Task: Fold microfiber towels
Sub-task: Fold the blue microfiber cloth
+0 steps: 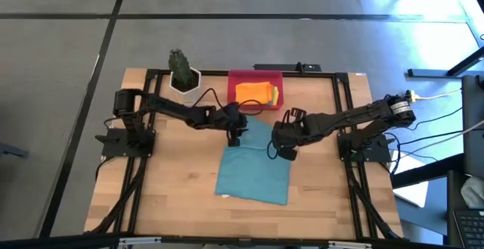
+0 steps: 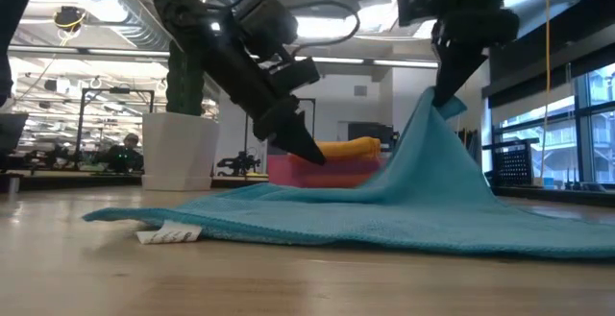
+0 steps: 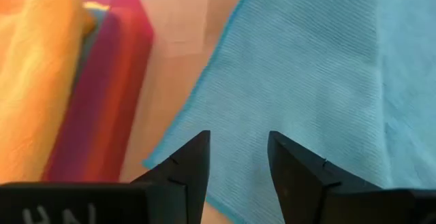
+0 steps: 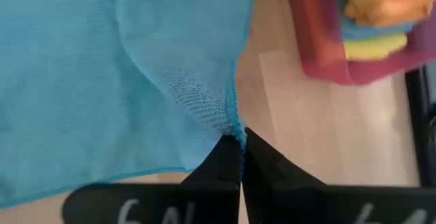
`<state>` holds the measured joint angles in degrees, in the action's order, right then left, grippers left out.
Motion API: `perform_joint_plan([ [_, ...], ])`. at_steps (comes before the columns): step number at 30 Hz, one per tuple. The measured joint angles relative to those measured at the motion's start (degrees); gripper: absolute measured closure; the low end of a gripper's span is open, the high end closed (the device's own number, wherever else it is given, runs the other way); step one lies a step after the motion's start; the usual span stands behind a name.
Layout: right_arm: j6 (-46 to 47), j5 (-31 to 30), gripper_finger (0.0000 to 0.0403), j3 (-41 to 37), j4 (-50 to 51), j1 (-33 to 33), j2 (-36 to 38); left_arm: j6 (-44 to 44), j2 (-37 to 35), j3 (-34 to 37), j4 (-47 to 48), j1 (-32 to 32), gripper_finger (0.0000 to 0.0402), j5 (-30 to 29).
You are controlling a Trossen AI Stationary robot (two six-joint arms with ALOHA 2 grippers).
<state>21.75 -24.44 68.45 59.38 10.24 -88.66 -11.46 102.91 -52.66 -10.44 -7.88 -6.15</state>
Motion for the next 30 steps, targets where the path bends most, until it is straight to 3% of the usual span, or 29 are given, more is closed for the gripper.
perform_joint_plan([
  [8,-4.2,-1.4,0.0403,0.0,-2.6,5.0,0.0,-6.3,0.0,0.0,-1.2,0.9,0.0262,0.4],
  [20,-3.9,-1.3,0.0403,0.1,-11.0,12.2,-3.8,-10.1,0.0,0.0,-3.7,1.5,0.0249,7.0],
  [30,-0.3,0.1,0.0403,0.1,-12.1,15.6,-8.3,-13.7,0.0,0.0,-6.0,1.8,0.0218,6.6],
])
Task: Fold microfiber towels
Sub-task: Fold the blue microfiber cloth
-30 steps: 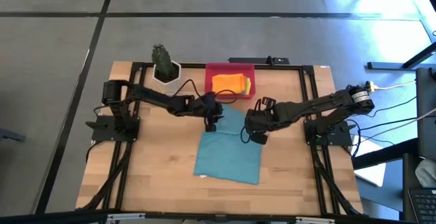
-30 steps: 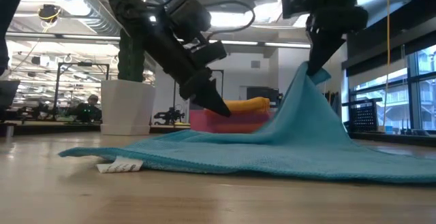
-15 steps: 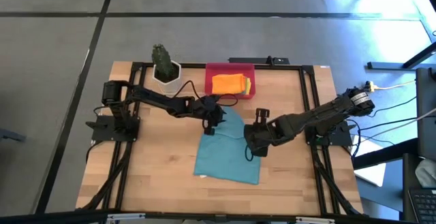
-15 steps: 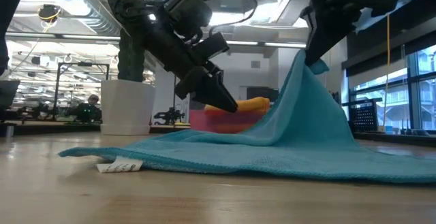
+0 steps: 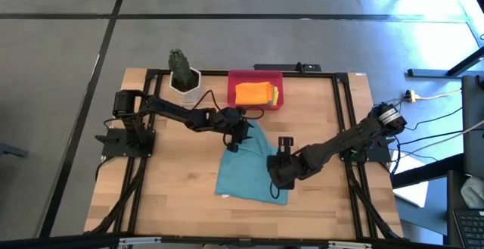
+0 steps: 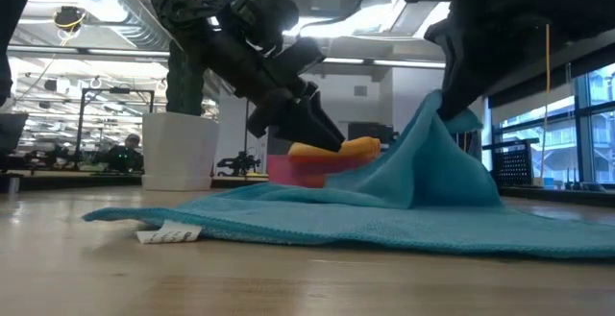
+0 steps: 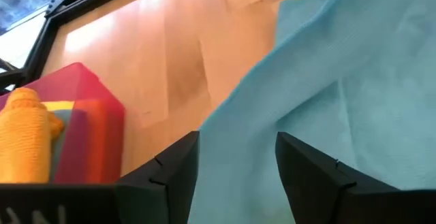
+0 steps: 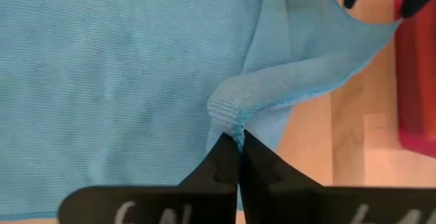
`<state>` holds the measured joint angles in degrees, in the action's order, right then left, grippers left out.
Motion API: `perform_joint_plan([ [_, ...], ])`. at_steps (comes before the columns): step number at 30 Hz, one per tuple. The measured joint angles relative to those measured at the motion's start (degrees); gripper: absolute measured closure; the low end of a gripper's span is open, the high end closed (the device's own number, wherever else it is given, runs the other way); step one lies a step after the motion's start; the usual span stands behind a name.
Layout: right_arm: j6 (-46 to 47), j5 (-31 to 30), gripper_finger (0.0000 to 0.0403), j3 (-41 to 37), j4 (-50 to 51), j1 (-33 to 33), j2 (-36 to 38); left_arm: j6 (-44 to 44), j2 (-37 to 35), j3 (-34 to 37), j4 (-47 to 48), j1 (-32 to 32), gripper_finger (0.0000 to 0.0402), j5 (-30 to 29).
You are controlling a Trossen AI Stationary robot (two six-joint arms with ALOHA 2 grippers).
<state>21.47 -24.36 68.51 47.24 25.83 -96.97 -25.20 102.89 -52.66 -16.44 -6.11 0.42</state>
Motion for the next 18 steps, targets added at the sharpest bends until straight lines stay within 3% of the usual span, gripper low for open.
perform_joint_plan([
  [18,3.9,0.0,0.0403,0.0,-4.8,5.1,-0.2,-4.0,8.2,-3.8,-0.6,-1.5,0.0200,-4.3],
])
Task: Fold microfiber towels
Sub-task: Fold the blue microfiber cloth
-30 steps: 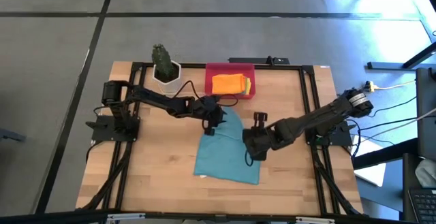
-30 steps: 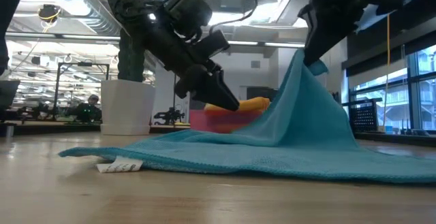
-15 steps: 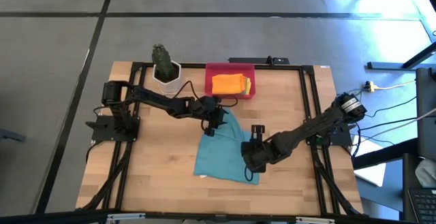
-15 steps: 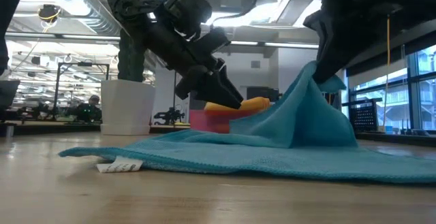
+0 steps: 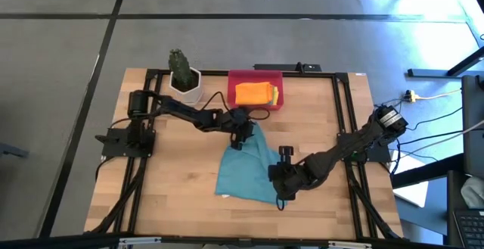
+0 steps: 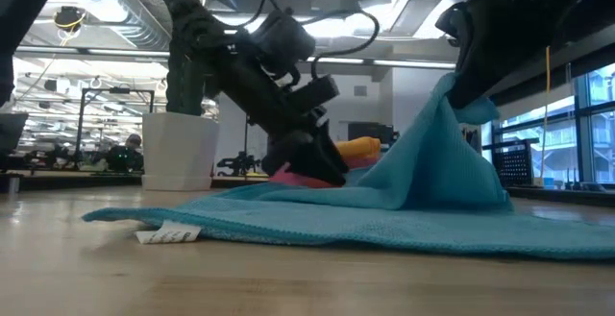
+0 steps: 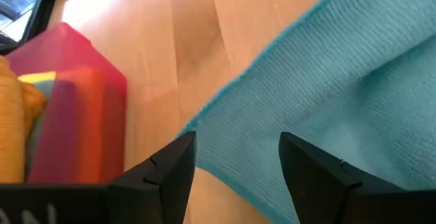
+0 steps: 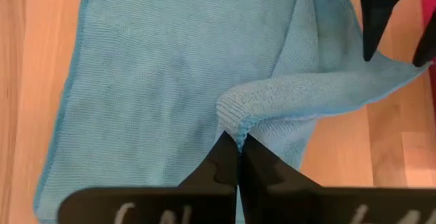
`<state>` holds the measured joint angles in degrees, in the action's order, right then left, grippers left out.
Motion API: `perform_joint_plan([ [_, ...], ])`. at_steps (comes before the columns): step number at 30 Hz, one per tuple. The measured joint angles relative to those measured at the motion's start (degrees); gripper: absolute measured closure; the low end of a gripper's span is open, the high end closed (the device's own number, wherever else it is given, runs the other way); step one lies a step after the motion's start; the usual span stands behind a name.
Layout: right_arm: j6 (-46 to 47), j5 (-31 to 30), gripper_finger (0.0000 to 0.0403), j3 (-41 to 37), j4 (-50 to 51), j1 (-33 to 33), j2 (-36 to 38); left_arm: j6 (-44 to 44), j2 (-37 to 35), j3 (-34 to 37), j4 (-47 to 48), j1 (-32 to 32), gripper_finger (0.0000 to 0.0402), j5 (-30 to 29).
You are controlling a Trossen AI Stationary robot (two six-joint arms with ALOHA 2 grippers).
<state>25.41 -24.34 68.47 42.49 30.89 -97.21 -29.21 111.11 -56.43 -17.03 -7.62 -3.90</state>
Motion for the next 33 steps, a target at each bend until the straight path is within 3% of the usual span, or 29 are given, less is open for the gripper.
perform_joint_plan([
  [9,0.0,0.5,0.0403,0.0,-0.8,0.2,0.0,-6.1,0.1,-3.5,-0.3,1.1,0.0198,0.1],
  [33,-0.4,1.1,0.0402,0.0,-1.9,0.2,0.0,-11.6,1.2,-6.4,3.7,-3.7,0.0197,11.3],
])
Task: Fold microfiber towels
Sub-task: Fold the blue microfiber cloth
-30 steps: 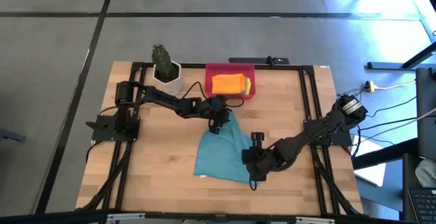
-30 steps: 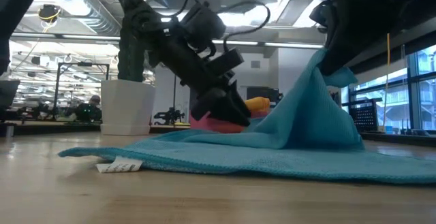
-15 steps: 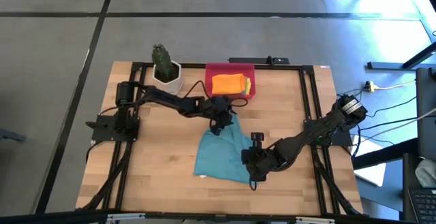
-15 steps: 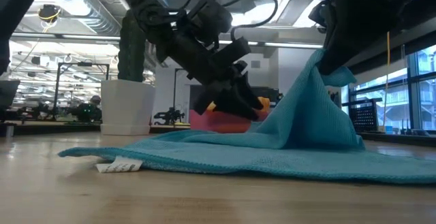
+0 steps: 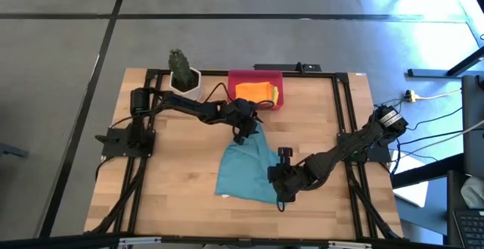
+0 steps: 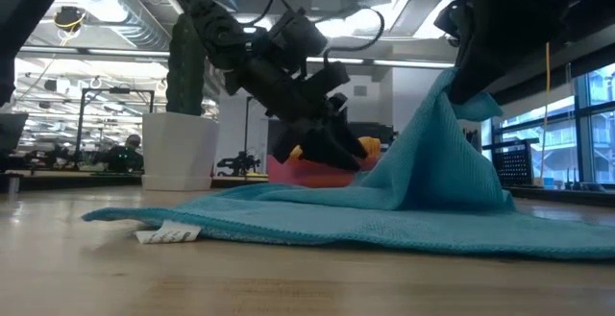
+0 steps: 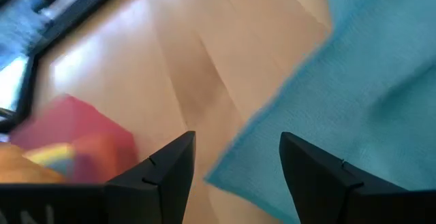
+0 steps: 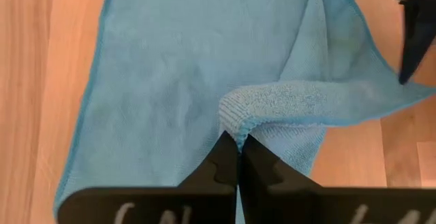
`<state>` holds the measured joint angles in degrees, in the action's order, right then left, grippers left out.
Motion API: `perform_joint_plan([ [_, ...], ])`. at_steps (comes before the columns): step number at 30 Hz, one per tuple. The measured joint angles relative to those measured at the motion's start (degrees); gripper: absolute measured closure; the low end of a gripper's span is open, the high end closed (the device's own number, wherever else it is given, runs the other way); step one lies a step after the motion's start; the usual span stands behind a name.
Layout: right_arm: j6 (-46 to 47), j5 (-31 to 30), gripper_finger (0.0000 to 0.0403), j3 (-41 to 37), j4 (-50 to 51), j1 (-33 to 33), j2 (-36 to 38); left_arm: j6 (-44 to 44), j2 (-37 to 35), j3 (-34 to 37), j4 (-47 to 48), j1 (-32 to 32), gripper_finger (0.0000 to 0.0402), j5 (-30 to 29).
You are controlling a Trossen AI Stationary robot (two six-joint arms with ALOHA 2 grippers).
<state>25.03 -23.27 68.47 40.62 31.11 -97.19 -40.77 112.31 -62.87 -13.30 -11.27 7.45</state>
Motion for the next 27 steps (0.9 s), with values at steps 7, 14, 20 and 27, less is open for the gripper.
perform_joint_plan([
  [7,-1.3,1.3,0.0402,0.0,-3.5,0.3,-1.4,0.0,3.6,-0.2,0.5,0.5,0.0197,1.0],
  [14,0.1,4.8,0.0402,0.0,-3.7,0.7,-5.6,0.1,3.4,-0.2,-0.1,1.9,0.0197,0.8],
  [20,0.9,6.9,0.0402,0.0,-5.0,1.2,-8.2,1.5,3.3,-0.2,-0.5,2.3,0.0197,0.8],
  [27,1.8,9.4,0.0402,0.0,-7.9,1.8,-10.6,1.7,2.9,-0.2,-2.8,3.6,0.0198,0.7],
])
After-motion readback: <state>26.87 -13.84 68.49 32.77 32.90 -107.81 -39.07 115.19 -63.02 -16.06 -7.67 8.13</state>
